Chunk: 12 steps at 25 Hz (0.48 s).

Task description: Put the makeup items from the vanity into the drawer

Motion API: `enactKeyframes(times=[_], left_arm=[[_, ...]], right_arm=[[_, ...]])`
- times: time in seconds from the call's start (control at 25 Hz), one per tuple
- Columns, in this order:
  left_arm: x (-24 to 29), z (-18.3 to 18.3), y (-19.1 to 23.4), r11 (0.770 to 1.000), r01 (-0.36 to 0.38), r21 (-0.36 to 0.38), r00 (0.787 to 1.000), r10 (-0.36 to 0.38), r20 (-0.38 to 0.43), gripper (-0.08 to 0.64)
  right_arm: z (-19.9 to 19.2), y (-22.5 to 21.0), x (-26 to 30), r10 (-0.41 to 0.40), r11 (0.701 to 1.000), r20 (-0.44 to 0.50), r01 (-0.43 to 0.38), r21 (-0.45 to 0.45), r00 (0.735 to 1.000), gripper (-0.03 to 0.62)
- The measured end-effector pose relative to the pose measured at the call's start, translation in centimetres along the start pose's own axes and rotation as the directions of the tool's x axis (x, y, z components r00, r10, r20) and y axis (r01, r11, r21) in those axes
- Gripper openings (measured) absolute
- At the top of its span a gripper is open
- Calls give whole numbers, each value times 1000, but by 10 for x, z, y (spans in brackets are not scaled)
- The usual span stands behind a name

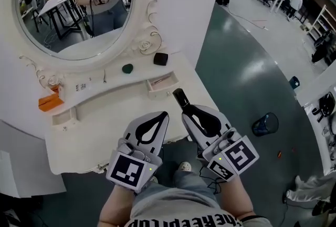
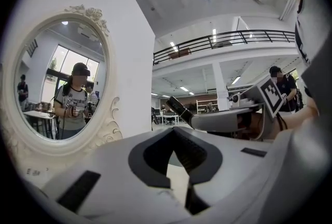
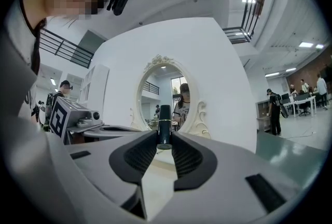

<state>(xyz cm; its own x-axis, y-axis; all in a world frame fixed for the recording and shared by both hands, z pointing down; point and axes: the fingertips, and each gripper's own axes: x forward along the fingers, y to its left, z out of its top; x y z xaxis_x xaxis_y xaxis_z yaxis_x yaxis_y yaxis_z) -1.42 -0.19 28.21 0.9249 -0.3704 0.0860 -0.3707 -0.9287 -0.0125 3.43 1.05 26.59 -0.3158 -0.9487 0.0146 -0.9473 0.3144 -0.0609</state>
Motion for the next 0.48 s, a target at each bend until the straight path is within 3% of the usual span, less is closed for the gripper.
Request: enactKeyframes(times=[0.48], left_arm=[[42,1,-7,996,-87,-6,996,87,-2,14]], right_arm=[[-4,-42,0,92,996,-12,-92,1,996,103]])
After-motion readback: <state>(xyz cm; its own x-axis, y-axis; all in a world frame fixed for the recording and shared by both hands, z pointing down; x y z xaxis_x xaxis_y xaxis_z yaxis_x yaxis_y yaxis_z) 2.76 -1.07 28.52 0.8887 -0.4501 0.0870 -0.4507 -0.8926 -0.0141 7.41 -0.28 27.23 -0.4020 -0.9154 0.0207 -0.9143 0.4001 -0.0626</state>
